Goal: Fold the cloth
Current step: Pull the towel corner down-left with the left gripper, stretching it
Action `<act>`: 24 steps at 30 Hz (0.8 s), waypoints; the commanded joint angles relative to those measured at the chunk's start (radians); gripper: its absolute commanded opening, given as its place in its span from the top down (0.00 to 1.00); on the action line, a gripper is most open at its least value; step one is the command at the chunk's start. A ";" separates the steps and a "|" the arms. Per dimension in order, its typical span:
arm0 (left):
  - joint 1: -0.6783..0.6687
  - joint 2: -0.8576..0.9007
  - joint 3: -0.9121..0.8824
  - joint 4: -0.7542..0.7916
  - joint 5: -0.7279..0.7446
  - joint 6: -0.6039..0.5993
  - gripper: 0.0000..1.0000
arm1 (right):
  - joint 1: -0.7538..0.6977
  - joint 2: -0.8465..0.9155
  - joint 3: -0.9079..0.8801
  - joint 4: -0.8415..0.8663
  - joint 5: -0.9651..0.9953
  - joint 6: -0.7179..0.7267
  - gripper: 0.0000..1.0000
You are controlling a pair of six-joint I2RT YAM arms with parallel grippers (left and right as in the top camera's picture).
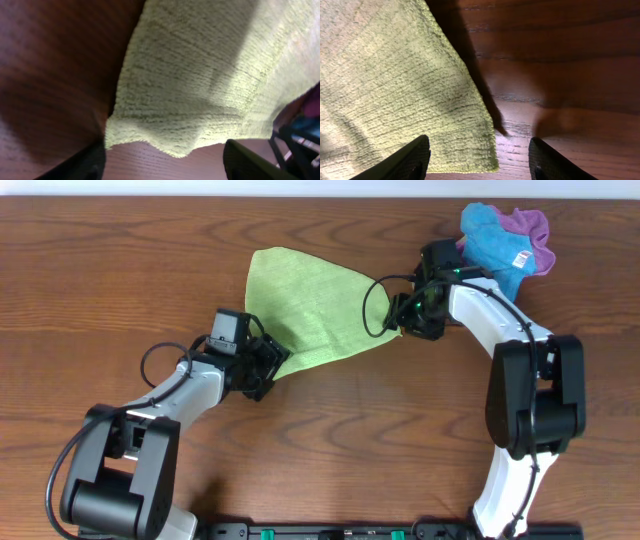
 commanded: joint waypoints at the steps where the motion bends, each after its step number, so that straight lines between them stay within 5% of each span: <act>1: -0.010 0.005 -0.016 0.000 -0.087 -0.039 0.36 | 0.005 0.007 0.000 0.006 -0.021 0.018 0.37; 13: -0.010 0.005 -0.016 0.019 -0.145 -0.043 0.94 | 0.055 0.033 0.000 0.036 -0.021 0.026 0.38; 21: -0.010 0.008 -0.016 0.026 -0.162 -0.006 0.94 | 0.061 0.053 0.000 0.039 -0.024 0.025 0.36; 24: -0.010 0.008 -0.016 0.025 -0.150 0.018 0.74 | 0.061 0.053 0.000 0.036 -0.024 0.026 0.36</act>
